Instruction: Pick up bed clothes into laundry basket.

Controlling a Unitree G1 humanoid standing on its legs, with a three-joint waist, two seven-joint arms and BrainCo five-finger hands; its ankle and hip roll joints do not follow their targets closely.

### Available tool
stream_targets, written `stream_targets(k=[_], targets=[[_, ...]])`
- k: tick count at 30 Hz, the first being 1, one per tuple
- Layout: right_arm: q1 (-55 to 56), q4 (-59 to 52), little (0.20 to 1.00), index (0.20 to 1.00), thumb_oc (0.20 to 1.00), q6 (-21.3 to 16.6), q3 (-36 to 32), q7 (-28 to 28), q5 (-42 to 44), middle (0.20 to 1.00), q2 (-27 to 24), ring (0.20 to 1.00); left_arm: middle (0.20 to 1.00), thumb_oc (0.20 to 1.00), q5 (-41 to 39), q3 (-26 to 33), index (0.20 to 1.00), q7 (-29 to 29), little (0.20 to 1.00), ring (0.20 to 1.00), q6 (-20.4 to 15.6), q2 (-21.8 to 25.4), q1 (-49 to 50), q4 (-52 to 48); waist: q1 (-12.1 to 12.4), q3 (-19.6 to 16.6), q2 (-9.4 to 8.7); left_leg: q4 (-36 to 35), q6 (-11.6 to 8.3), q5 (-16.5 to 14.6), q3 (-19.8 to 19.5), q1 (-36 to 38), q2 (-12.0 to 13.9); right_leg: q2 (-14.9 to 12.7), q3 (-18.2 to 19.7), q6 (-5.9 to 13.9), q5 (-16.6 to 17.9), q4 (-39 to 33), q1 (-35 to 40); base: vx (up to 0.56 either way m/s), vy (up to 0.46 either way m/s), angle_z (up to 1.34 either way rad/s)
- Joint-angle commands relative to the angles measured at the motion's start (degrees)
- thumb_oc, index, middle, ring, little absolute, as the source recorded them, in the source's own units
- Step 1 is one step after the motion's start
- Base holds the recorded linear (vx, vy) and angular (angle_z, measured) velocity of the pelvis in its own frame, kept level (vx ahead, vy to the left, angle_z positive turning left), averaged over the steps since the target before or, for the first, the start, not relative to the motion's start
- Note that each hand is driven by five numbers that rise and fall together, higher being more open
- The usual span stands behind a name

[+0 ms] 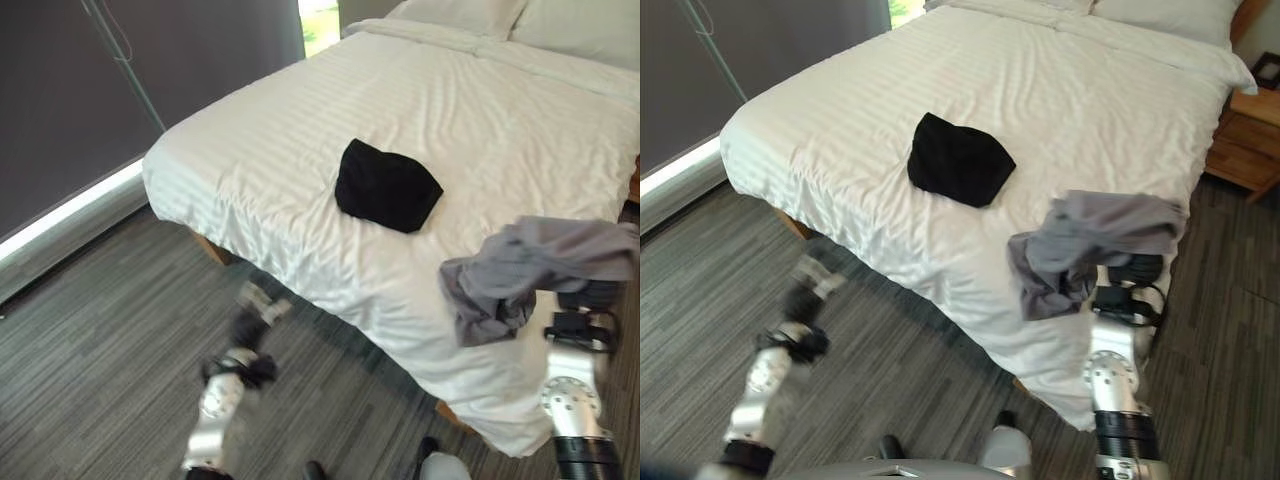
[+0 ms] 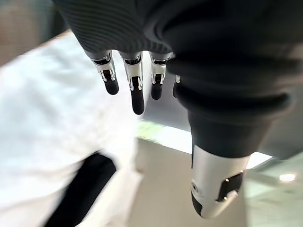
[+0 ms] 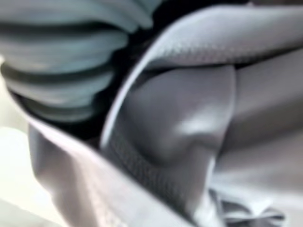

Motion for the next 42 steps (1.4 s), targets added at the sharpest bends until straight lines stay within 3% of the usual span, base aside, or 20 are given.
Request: stream_targets(k=[1,4,7,9,10,11,14,15,16,17,18,19,20,23,26,27,29,30,35,42], targets=[[-1.03,-2.08,0.2,0.2,0.2,-1.92,0.48,3.45,-1.15,0.2,-2.95,0.2,1.0,1.0,2.28,1.11,1.0,1.59,1.0,1.0,-4.4,5.62,-6.79,-3.44,-1.8,-1.21,-1.42,9.74,-3.51,-6.91,-1.22,8.45,3.05,0.29,-0.35,0.13,5.96,-1.14,-0.81,0.05,-0.173,-0.58],[-2.27,-1.58,0.2,0.2,0.2,-0.99,3.1,3.61,-1.52,0.2,-4.33,0.2,1.0,1.0,6.14,1.69,1.0,5.47,1.0,1.0,-4.94,10.98,-12.04,-3.92,-0.05,0.42,-1.71,15.85,-4.57,-4.13,-10.83,2.41,3.28,2.76,3.01,-2.76,4.66,-3.8,0.72,0.03,-0.061,-0.87],[-1.51,-0.74,0.2,0.2,0.2,-0.34,3.34,3.92,-0.04,0.2,-5.38,0.2,1.0,1.0,7.35,2.4,1.0,7.4,1.0,1.0,-5.38,18.65,-16.35,1.47,-0.6,0.25,-1.98,11.04,-5.65,-1.3,-10.93,-2.13,8.82,0.77,4.94,-1.78,3.14,-5.47,2.74,0.15,0.12,-0.82],[-1.26,-0.48,0.2,0.2,0.2,0.13,4.65,4.49,0.83,0.2,-6.73,0.2,1.0,1.0,6.01,1.96,1.0,7.66,1.0,1.0,-5.56,22.39,-18.78,4.82,-0.22,0.79,-1.08,8.26,-6.34,3.38,-12.72,-5.37,11.56,0.56,7.06,-1.6,2.01,-5.4,3.21,0.14,0.183,-0.09],[-1.3,-0.44,0.2,0.2,0.2,0.11,4.62,4.53,0.87,0.2,-6.72,0.2,1.0,1.0,5.92,1.87,1.0,7.59,1.0,1.0,-5.66,22.46,-18.95,5.01,-0.18,0.78,-1.07,8.06,-6.4,3.53,-12.71,-5.33,11.6,0.61,7.06,-1.64,1.95,-5.31,3.13,0.2,0.248,-0.43],[-0.35,-0.64,0.2,0.2,0.2,0.68,5.48,4.96,1.16,0.2,-7.89,0.2,1.0,1.0,4.89,1.07,1.0,7.82,1.0,1.0,-5.68,25.0,-21.4,7.53,-0.08,1.25,0.0,5.11,-7.38,7.7,-13.14,-7.3,13.94,0.11,8.4,-1.24,1.34,-5.03,3.96,0.25,0.267,-0.58],[0.53,-0.95,0.2,0.2,0.2,1.0,6.18,5.1,1.03,0.2,-8.75,0.2,1.0,1.0,3.88,-0.23,1.0,8.12,1.0,1.0,-5.68,28.42,-24.63,11.73,0.4,1.5,1.01,3.24,-8.32,9.99,-14.62,-8.31,14.42,-0.21,9.99,-0.85,1.08,-6.17,6.09,0.34,0.323,-0.48],[1.29,-2.19,0.2,0.2,0.2,1.7,6.69,5.49,0.93,0.2,-8.45,0.2,1.0,1.0,2.03,0.15,1.0,8.66,1.0,1.0,-5.63,31.56,-26.94,15.71,0.33,1.09,1.56,7.33,-8.61,6.65,-15.12,-8.59,12.92,-2.11,11.8,0.0,1.24,-6.57,8.36,0.31,0.311,-1.03],[1.32,-2.26,0.2,0.2,0.2,1.73,6.68,5.45,0.89,0.2,-8.37,0.2,1.0,1.0,1.97,0.08,1.0,8.61,1.0,1.0,-5.67,31.64,-27.03,15.82,0.39,1.1,1.42,7.7,-8.55,6.39,-15.08,-8.72,12.82,-2.24,11.89,0.08,1.26,-6.59,8.35,0.45,0.481,-1.25],[2.15,-2.84,0.2,0.2,0.2,2.38,6.86,5.95,0.36,0.2,-8.08,0.2,1.0,1.0,2.91,-1.35,1.0,8.75,1.0,1.0,-5.1,33.77,-29.14,18.03,-0.23,0.84,1.21,9.21,-8.22,4.57,-13.53,-8.87,11.43,-3.89,12.23,1.08,2.98,-6.87,9.44,0.28,0.462,-0.93],[2.33,-3.43,0.2,0.2,0.2,2.89,7.36,5.43,-0.89,0.2,-6.89,0.2,1.0,1.0,5.27,-2.36,1.0,9.89,1.0,1.0,-4.27,35.65,-30.09,18.22,-0.23,1.25,1.17,9.18,-5.81,2.52,-11.83,-7.66,8.16,-6.55,13.47,1.6,8.63,-2.57,6.33,0.28,0.463,-0.51],[2.3,-3.45,0.2,0.2,0.2,2.9,7.35,5.39,-0.93,0.2,-6.83,0.2,1.0,1.0,5.31,-2.38,1.0,9.94,1.0,1.0,-4.24,35.69,-30.13,18.19,0.0,1.1,1.02,9.05,-5.67,2.68,-11.54,-7.77,7.99,-6.67,13.81,1.64,8.87,-2.62,5.93,0.28,0.811,-0.76],[2.54,-3.04,0.2,0.2,0.2,2.79,8.79,5.07,-0.97,0.2,-4.4,0.2,1.0,1.0,9.76,-5.73,1.0,8.15,1.0,1.0,-1.08,40.27,-31.49,21.16,-0.17,2.77,2.11,4.74,-2.23,2.41,-7.05,-4.51,3.76,-10.26,10.31,1.61,14.98,5.59,1.03,0.24,0.695,-0.91],[2.81,-1.46,0.2,0.2,0.2,4.97,12.12,7.78,-0.54,0.2,-4.76,0.2,1.0,1.0,20.57,-14.94,1.0,2.41,1.0,1.0,2.24,50.61,-39.08,33.28,-1.45,2.47,2.57,0.66,-2.12,0.3,-2.88,1.04,1.08,-9.43,2.54,3.65,13.29,4.19,-1.08,0.28,0.548,-0.94],[4.21,-0.88,0.2,0.2,0.2,5.16,12.98,9.66,-0.07,0.2,-5.02,0.2,1.0,1.0,24.17,-20.9,1.0,0.94,1.0,1.0,2.78,51.05,-46.54,41.14,-1.88,1.94,2.09,0.66,-2.7,-0.34,-1.98,1.21,1.06,-6.32,-0.91,3.67,12.29,-4.1,0.97,0.08,0.035,-0.37],[5.3,-1.02,0.2,0.2,0.2,6.62,13.13,10.21,-0.49,0.2,-5.62,0.2,1.0,1.0,25.99,-21.73,1.0,-0.75,1.0,1.0,3.14,50.31,-46.97,42.64,-1.38,1.26,1.28,0.66,-2.89,-0.53,-1.43,1.64,0.39,-6.74,-0.68,4.89,15.49,-6.45,2.23,0.07,-0.017,-0.24],[5.43,-0.69,0.2,0.2,0.2,6.37,14.23,11.14,1.63,0.2,-4.79,0.2,1.0,1.0,28.18,-26.05,1.0,-1.02,1.0,1.0,3.18,48.54,-52.21,44.21,-1.86,0.44,0.84,0.66,-3.44,-0.56,-0.95,0.76,1.02,-4.03,3.07,4.84,15.7,-9.7,2.35,0.07,-0.032,0.13],[5.03,-1.0,0.2,0.2,0.2,6.73,14.68,11.26,1.14,0.2,-4.91,0.2,1.0,1.0,29.62,-26.74,1.0,-1.18,1.0,1.0,3.5,49.07,-52.37,45.99,-1.21,-0.01,1.01,0.66,-3.56,-0.42,-0.12,0.83,1.41,-4.3,1.02,5.14,15.75,-10.92,2.92,0.08,-0.036,0.09],[6.95,-0.86,0.2,0.2,0.2,8.2,14.58,11.65,0.32,0.2,-5.13,0.2,1.0,1.0,33.05,-34.64,1.0,-3.35,1.0,1.0,4.57,46.36,-62.02,52.29,-2.28,-0.74,0.25,0.66,-4.83,0.8,-0.13,-0.84,2.83,-1.84,0.73,4.9,15.51,-15.7,4.1,0.06,-0.062,-0.25],[7.9,-1.14,0.2,0.2,0.2,9.29,15.74,12.4,0.88,0.2,-5.03,0.2,1.0,1.0,34.93,-37.77,1.0,-3.15,1.0,1.0,5.07,41.39,-67.06,54.83,-3.14,0.33,-0.41,0.66,-6.37,3.12,-0.15,-4.1,4.84,-0.22,0.42,4.67,14.41,-18.74,3.15,0.0,-0.05,0.01]])
